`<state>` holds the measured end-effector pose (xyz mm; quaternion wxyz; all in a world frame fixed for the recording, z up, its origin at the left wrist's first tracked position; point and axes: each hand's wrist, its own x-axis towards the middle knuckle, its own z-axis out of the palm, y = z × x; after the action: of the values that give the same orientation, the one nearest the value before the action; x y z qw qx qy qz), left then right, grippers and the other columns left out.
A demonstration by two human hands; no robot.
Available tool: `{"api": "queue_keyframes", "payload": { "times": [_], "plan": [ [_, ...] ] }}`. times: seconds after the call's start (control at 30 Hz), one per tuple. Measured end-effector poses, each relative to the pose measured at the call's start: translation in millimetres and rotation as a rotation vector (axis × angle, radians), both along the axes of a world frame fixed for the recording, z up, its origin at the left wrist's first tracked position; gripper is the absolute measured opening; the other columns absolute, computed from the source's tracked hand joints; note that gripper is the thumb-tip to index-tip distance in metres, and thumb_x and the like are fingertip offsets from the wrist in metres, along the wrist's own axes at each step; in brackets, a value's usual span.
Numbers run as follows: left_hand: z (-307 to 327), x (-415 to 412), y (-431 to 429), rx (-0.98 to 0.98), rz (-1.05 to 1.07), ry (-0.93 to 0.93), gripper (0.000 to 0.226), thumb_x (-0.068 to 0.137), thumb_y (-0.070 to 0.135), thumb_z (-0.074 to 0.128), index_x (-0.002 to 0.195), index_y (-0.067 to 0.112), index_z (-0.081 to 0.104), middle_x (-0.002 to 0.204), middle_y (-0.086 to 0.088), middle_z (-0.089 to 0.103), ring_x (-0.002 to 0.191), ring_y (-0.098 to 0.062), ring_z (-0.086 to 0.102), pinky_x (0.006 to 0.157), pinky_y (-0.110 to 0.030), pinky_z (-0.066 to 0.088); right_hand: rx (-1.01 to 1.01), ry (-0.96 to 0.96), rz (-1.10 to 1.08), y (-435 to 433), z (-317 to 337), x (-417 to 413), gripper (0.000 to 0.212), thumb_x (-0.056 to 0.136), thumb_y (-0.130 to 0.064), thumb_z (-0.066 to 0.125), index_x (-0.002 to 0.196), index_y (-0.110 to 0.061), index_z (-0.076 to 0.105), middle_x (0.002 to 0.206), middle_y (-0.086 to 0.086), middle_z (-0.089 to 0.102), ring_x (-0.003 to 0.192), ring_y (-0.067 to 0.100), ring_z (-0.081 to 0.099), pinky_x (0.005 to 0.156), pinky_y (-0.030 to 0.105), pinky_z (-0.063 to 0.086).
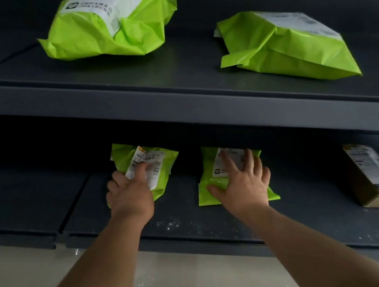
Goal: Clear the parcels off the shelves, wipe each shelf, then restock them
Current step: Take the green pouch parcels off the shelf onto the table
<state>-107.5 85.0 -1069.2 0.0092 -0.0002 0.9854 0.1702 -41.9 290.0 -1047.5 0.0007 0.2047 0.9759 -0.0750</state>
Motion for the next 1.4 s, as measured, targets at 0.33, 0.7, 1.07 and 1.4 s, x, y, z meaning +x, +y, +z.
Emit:
{"api": "queue_keyframes", "payload": {
  "times": [0.33, 0.7, 1.07, 1.4],
  "plan": [
    [-6, 0, 3, 0.024, 0.033, 0.068, 0.070, 0.085, 0.020, 0.063, 0.142, 0.032, 0.025, 0.123, -0.017, 0.028, 0.105, -0.033, 0.036, 0.093, -0.042, 0.034, -0.037, -0.121, -0.054, 1, -18, -11, 0.071, 0.093, -0.051, 0.048, 0.148, -0.051, 0.004, 0.158, 0.020, -0.005, 0.140, 0.042, 0.017, 0.112, 0.050, 0.024],
    [20, 38, 4, 0.073, 0.074, 0.036, 0.072, 0.082, 0.015, 0.067, 0.142, 0.028, 0.029, 0.128, -0.022, 0.031, 0.106, -0.035, 0.037, 0.091, -0.044, 0.036, -0.238, 0.087, -0.031, -5, 1, 27, 0.079, 0.081, 0.013, 0.045, 0.141, -0.038, 0.045, 0.154, 0.010, 0.022, 0.134, 0.032, 0.030, 0.114, 0.038, 0.024],
    [126, 128, -13, 0.006, 0.064, -0.227, 0.068, 0.086, 0.021, 0.063, 0.143, 0.029, 0.025, 0.128, -0.020, 0.031, 0.111, -0.035, 0.037, 0.094, -0.043, 0.036, -0.445, 0.079, -0.104, -20, 108, 139, 0.060, 0.089, 0.008, 0.050, 0.138, -0.026, 0.053, 0.149, 0.009, 0.031, 0.133, 0.032, 0.035, 0.111, 0.040, 0.035],
    [266, 219, 14, -0.043, -0.010, -0.374, 0.065, 0.087, 0.023, 0.060, 0.141, 0.032, 0.025, 0.125, -0.014, 0.031, 0.110, -0.031, 0.037, 0.092, -0.037, 0.036, -0.460, -0.007, -0.190, -8, 258, 231, 0.061, 0.086, 0.010, 0.054, 0.134, -0.026, 0.057, 0.149, 0.011, 0.033, 0.133, 0.032, 0.035, 0.111, 0.037, 0.034]
  ]
}}
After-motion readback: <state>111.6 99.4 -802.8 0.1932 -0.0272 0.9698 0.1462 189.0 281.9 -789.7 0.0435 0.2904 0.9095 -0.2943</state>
